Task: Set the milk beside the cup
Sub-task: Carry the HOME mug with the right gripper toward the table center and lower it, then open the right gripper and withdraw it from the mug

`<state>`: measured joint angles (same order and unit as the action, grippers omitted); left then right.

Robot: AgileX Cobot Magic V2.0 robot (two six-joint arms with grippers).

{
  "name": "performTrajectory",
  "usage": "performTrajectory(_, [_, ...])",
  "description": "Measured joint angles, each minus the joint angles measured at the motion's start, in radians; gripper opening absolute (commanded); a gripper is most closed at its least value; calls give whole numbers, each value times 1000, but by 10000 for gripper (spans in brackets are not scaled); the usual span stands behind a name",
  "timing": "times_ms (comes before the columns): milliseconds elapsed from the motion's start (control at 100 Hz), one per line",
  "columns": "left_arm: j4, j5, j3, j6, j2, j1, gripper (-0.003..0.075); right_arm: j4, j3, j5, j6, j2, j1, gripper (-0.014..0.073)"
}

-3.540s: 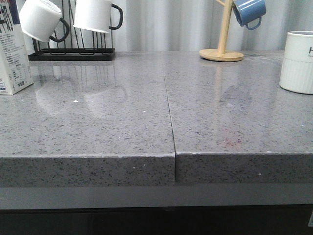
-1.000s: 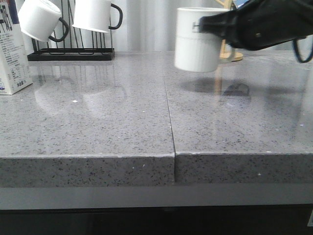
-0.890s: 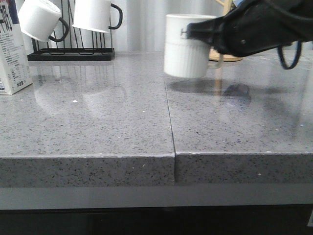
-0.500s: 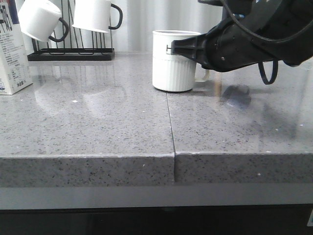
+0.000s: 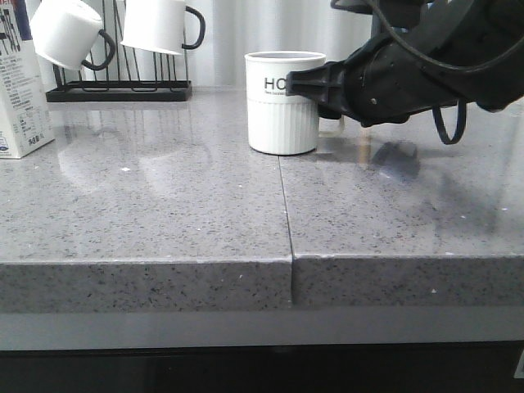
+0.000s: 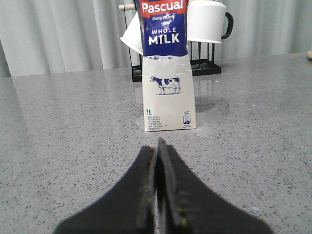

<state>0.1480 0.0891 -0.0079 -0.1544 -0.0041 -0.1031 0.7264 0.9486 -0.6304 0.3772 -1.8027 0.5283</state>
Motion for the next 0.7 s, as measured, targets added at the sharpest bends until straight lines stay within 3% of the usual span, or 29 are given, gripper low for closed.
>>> performTrajectory(400, [0,0,0,0,0,0,-21,0,-142,39,0,163,7,422])
performTrajectory(700, [0,0,0,0,0,0,-21,-51,-302,77,0,414,-8,422])
